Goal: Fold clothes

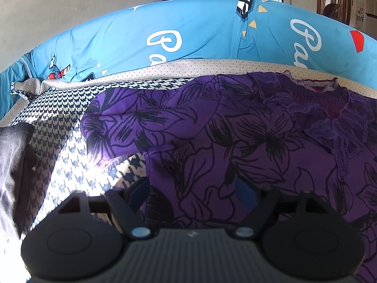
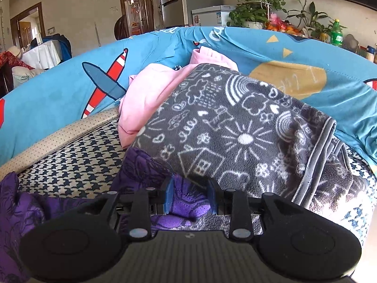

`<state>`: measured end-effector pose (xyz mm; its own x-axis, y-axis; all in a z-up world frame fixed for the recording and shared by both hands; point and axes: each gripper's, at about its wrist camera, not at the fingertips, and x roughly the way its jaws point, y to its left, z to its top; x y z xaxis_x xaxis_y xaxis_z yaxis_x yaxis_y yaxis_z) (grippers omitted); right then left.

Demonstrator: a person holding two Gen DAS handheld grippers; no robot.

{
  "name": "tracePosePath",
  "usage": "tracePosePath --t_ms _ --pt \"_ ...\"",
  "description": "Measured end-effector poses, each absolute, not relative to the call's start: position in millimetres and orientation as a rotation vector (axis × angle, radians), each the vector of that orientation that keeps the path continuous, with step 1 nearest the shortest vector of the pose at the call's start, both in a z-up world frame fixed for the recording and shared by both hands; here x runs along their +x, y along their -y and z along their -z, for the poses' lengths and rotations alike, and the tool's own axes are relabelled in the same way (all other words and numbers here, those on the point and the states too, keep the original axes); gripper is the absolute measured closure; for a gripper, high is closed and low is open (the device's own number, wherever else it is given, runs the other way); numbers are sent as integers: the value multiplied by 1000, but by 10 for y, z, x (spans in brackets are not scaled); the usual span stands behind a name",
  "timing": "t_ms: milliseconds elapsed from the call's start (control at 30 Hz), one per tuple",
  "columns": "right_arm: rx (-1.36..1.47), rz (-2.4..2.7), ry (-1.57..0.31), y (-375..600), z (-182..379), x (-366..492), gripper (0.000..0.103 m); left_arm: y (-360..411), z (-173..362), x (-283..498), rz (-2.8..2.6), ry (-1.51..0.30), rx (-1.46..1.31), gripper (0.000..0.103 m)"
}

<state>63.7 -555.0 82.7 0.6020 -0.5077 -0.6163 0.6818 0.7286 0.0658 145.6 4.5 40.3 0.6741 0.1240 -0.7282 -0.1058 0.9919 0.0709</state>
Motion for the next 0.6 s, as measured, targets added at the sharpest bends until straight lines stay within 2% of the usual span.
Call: tracePosePath --t_ms 67,167,367,400,467,533,600 --pt "305 698 -612 5533 -829 640 72 -44 -399 1458 -129 -824 23 24" --pt "309 664 -622 5514 -820 647 58 -43 -392 1461 -129 -827 21 25" --pt "250 670 -646 5471 -737 697 57 -40 -387 1457 -127 -831 23 24" --pt "237 673 -649 5457 -730 708 60 -41 -388 1455 -127 -830 23 24" --pt "217 680 -657 5431 -730 722 81 -43 -389 1454 -127 -831 24 24" --pt "257 652 -637 5428 -763 703 92 -44 -389 1453 -127 -831 25 25" --pt "301 613 -604 5405 -821 678 93 -44 -388 1451 -126 -830 26 25"
